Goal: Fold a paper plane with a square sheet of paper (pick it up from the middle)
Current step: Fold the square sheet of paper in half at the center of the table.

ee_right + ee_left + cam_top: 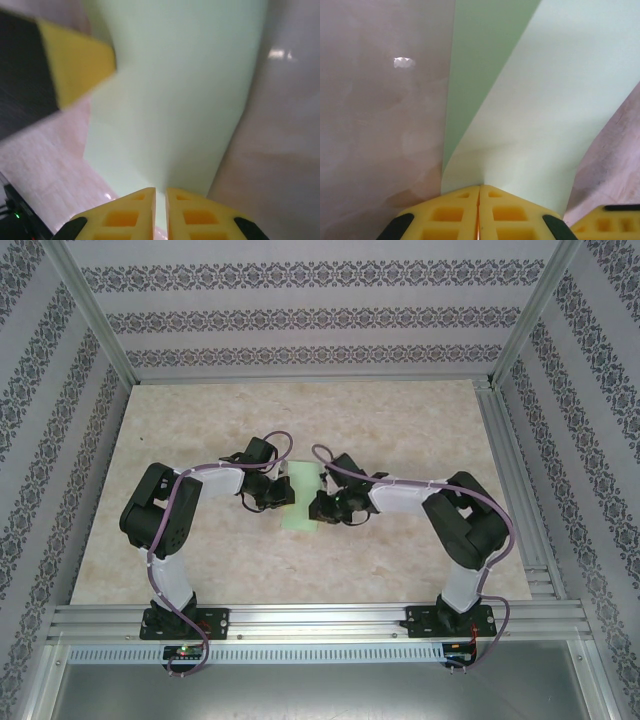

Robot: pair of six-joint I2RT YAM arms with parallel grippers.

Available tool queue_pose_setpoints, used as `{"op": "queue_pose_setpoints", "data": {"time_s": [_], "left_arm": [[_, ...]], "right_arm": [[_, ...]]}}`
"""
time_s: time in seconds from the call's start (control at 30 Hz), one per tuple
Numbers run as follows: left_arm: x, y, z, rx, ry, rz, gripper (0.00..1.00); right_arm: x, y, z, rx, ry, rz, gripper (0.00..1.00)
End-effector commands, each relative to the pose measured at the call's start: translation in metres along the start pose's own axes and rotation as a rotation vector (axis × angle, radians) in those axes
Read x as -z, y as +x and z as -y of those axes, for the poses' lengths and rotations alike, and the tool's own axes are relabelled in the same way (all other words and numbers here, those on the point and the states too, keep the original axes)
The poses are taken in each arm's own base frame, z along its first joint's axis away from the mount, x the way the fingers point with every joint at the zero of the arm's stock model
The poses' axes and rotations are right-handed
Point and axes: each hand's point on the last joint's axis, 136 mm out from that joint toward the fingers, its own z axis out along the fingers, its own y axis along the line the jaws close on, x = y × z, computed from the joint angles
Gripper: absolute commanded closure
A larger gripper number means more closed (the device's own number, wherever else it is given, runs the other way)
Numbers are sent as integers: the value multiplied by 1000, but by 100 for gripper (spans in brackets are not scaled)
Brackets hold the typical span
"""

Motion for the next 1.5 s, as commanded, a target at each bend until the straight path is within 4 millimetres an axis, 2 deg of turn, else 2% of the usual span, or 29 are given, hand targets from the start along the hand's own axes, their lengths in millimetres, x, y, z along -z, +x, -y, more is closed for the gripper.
{"op": "queue_pose_setpoints", "data": {"time_s": [0.0, 0.1, 0.23, 0.33, 0.47, 0.67, 0.87, 0.93, 1.17, 1.33, 1.4, 1.47], "left_arm": [[-29, 47, -75, 78, -254, -132, 91], [-29, 47, -74, 79, -255, -134, 91], [-29, 47, -73, 78, -254, -138, 91], [-29, 47, -73, 76, -255, -140, 91], [-31, 49, -73, 73, -260, -148, 91], [-31, 51, -72, 66, -261, -156, 91], [-31, 52, -72, 63, -264, -160, 91], [-31, 53, -72, 63, -265, -162, 91], [-31, 53, -71, 60, -266, -162, 91], [-31, 54, -70, 55, -265, -163, 91], [-31, 54, -71, 56, -266, -164, 91], [-31, 54, -71, 55, -266, -165, 91]], "right_arm": [[21, -46, -15, 42, -28, 137, 86], [14, -59, -15, 48, -20, 144, 86], [0, -65, -14, 48, -18, 123, 85], [-7, -75, -6, 41, 5, 133, 85], [-13, -88, 15, 8, 48, 149, 86], [-24, -89, 36, -36, 83, 131, 86], [4, -107, -2, 19, -13, 210, 86], [7, -114, -5, 29, -16, 224, 85], [-10, -128, 22, -20, 32, 227, 85], [-22, -129, 45, -62, 62, 214, 85], [-23, -129, 52, -72, 87, 212, 86], [-19, -131, 50, -69, 89, 223, 86]]}}
